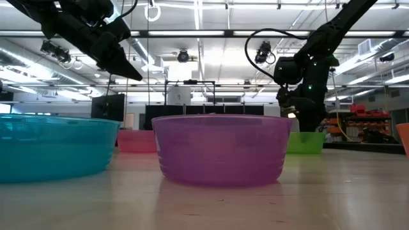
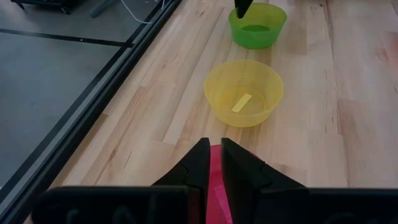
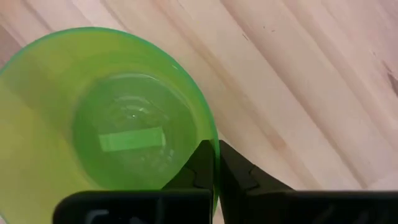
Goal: Nest bowls inside each other
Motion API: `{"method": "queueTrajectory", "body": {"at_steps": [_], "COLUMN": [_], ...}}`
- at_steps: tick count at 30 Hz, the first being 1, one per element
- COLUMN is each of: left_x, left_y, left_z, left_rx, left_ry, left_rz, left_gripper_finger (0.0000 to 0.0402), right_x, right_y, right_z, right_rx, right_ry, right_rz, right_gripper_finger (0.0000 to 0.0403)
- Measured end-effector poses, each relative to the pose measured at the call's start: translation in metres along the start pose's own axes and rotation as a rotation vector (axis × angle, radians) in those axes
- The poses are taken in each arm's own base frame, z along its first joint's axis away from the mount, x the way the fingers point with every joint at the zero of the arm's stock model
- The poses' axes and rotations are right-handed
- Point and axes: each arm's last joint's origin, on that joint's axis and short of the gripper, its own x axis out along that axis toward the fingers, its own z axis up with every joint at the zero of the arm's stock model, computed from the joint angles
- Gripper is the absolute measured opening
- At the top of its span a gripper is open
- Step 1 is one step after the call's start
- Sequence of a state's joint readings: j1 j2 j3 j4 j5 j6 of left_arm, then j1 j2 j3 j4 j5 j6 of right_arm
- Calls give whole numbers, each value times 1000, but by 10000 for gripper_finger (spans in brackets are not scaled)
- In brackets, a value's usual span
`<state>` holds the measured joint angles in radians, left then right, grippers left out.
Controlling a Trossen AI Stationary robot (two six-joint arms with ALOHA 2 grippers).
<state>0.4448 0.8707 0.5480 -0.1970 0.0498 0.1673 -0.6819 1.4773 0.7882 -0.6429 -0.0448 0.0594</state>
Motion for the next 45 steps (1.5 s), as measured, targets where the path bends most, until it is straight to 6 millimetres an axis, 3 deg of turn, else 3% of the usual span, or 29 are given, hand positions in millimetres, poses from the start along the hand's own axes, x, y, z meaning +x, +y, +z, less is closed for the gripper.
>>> {"method": "queueTrajectory", "body": {"at_steps": [8, 17, 24, 38, 45], "left_x": [0, 0, 0, -1, -1], "left_y": [0, 1, 1, 2, 2], "left_z": [0, -6, -7, -13, -13], "left_rx": [0, 0, 10, 22, -3], "left_ry": [0, 69, 86, 156, 153], "left_rz": [0, 50, 71, 118, 121], "left_gripper_finger": [47, 27, 16, 28, 19], "right_x": [-17, -60, -88, -49, -26], "right_y": [19, 58, 75, 112, 115], "right_z": [19, 50, 74, 147, 161], "right_rx": [-67, -175, -199, -339, -361], "right_ry": [-74, -215, -283, -130, -77], "right_rz": [8, 67, 96, 115, 121], "right_gripper_finger": [4, 2, 1, 0, 0]}}
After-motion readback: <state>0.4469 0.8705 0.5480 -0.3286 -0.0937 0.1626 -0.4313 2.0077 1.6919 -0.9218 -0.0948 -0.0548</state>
